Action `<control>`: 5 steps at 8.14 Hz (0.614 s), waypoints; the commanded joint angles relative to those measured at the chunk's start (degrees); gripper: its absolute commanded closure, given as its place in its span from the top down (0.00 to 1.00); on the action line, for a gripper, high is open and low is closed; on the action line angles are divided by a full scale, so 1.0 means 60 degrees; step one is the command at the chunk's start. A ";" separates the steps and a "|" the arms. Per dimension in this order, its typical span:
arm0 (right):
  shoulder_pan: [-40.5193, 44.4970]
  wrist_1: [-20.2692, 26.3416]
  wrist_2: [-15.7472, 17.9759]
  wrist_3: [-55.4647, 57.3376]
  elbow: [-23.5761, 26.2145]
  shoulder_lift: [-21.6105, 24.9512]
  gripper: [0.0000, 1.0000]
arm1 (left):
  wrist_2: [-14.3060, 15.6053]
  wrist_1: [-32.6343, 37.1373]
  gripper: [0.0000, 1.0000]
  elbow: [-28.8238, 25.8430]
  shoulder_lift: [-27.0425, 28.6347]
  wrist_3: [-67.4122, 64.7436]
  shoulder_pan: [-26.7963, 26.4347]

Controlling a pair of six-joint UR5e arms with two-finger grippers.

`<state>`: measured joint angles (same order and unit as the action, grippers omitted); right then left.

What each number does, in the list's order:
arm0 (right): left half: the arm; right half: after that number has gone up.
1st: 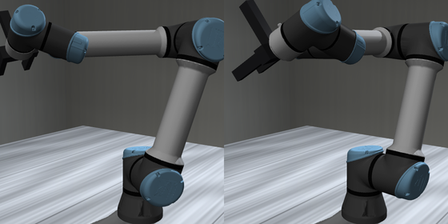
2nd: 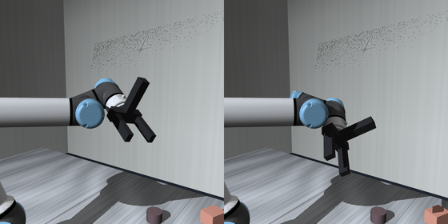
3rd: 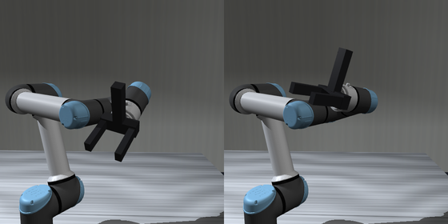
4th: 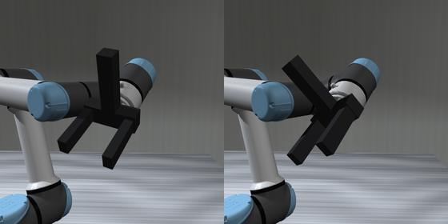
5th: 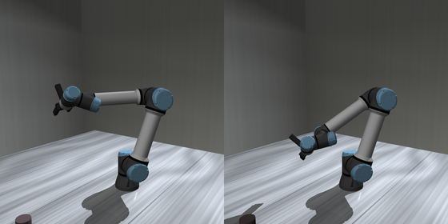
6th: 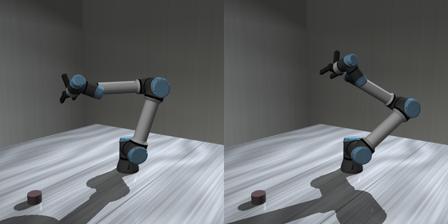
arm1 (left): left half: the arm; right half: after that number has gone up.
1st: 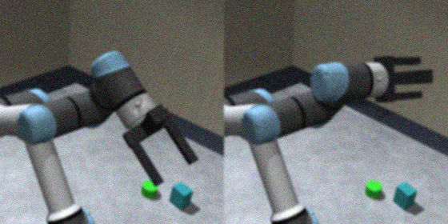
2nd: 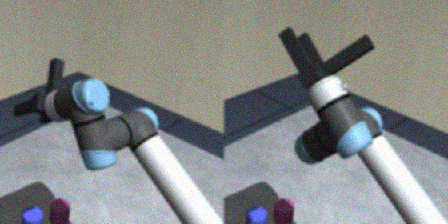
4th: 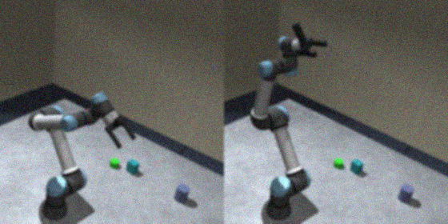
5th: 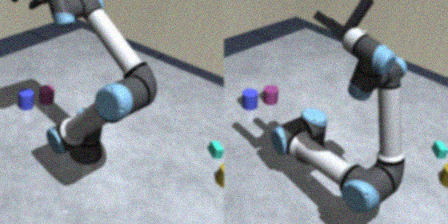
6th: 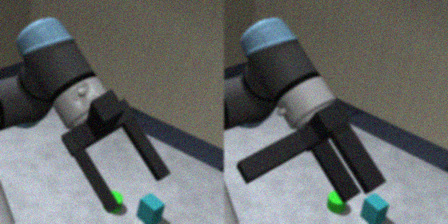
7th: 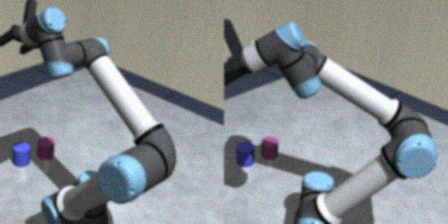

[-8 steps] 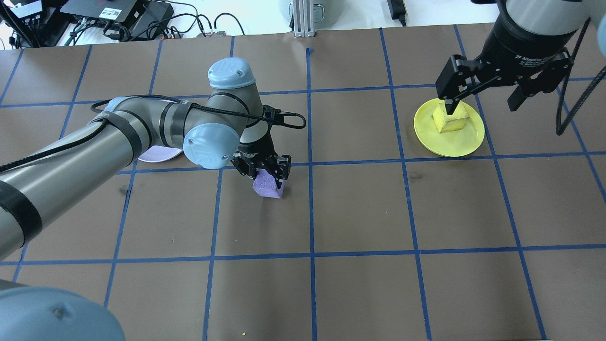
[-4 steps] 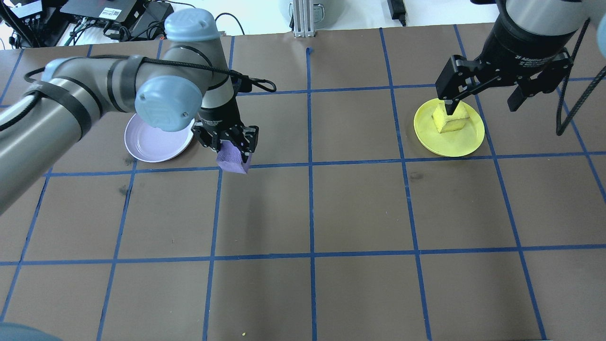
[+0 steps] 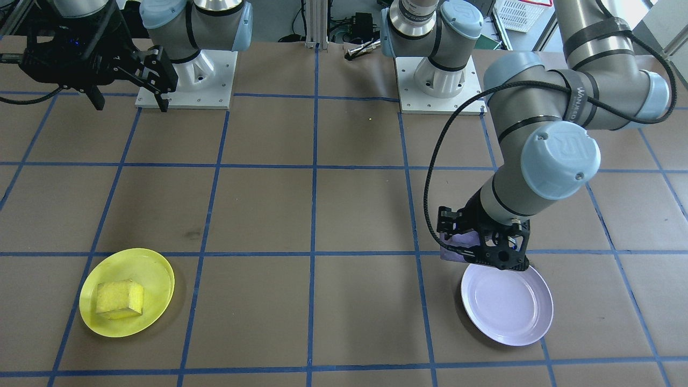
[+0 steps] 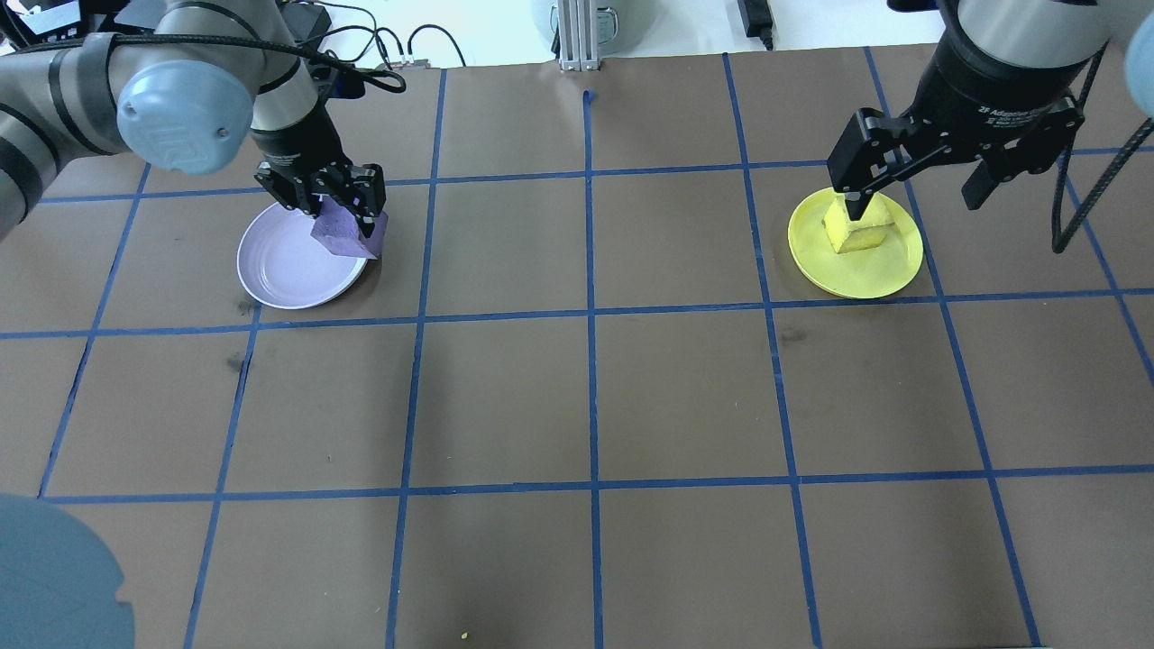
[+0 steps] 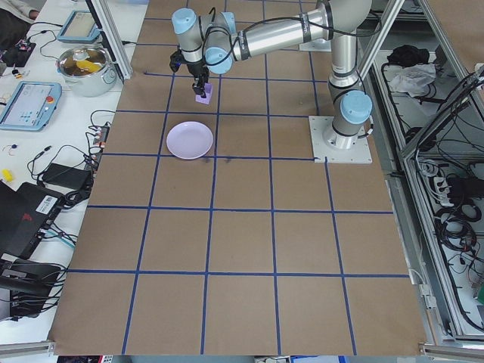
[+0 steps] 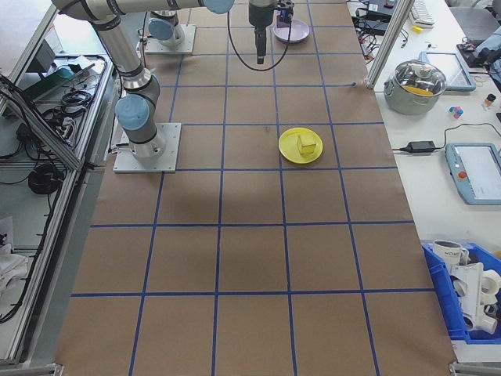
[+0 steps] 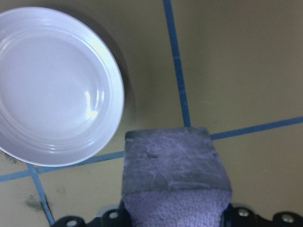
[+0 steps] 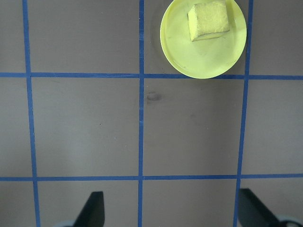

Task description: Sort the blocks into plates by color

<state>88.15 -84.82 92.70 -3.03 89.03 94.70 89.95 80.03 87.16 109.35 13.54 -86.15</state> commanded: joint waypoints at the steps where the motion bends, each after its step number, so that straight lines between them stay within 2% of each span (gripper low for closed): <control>1: 0.0000 0.0000 -0.0025 -0.0036 0.0000 -0.0006 1.00 | 0.0009 -0.0928 0.00 -0.0099 0.0362 0.0774 0.0733; 3: 0.0000 0.0000 -0.0025 -0.0036 0.0000 -0.0007 1.00 | 0.0024 -0.1734 0.00 -0.0099 0.0844 0.1271 0.1099; 5: 0.0000 -0.0014 -0.0025 -0.0036 0.0000 -0.0021 1.00 | 0.0009 -0.1824 0.00 -0.0099 0.1226 0.1725 0.1509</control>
<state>88.15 -84.81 92.55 -3.25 89.03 94.66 90.04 70.08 86.58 114.54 21.32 -79.18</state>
